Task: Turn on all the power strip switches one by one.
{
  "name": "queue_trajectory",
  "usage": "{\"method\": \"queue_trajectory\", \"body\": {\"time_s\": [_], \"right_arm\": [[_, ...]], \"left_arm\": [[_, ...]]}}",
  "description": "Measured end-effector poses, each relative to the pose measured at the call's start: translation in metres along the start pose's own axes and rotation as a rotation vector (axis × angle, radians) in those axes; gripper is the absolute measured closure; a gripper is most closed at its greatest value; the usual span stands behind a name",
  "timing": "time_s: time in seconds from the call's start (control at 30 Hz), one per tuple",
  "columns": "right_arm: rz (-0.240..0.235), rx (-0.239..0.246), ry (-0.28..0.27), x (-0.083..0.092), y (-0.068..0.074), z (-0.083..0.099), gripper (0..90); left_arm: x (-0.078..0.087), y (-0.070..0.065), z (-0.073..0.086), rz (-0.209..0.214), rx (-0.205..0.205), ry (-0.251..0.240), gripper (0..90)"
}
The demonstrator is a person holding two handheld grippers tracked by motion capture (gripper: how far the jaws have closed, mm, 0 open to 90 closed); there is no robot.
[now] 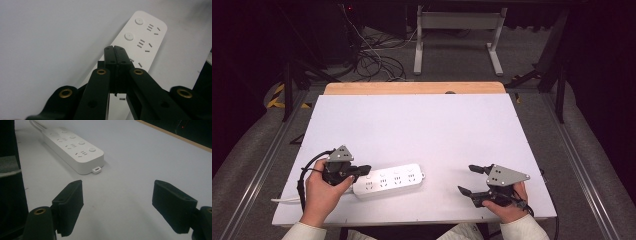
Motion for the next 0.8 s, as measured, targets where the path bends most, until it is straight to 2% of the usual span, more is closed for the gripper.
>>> {"method": "queue_trajectory", "body": {"time_s": [0.1,0.13,0.17,0.37,0.47,0.63,0.8], "right_arm": [[-0.001,0.000,0.001,0.000,0.000,0.000,25.4],[-0.002,-0.003,0.003,0.000,0.001,0.000,25.4],[-0.001,-0.003,0.003,0.000,0.000,0.000,25.4],[-0.002,-0.006,0.004,0.000,0.000,0.001,25.4],[-0.003,-0.006,0.004,0.000,0.001,0.001,25.4],[-0.004,-0.006,0.005,-0.001,0.001,0.001,25.5],[-0.006,-0.005,0.004,-0.001,0.001,0.001,25.5]], "left_arm": [[-0.003,0.001,0.002,-0.007,0.010,0.023,89.8],[-0.004,0.003,0.003,-0.016,-0.007,0.031,89.8],[-0.005,0.002,0.003,-0.006,0.002,0.039,89.8],[-0.011,0.002,0.007,-0.008,-0.010,0.084,89.8],[-0.015,0.003,0.009,-0.019,-0.027,0.107,89.8],[-0.019,0.003,0.012,-0.025,-0.028,0.140,89.8],[-0.022,0.004,0.013,-0.037,-0.035,0.152,89.8]]}}
Point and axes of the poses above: each handheld gripper's, and its own axes: x roughly backward along the jaws, z roughly out of its underside, y roughly to its left, the point moved 10 cm from there along -x, roughly forward along the jaws, and after that the axes turned 12 degrees about -z, right-handed, at the moved point
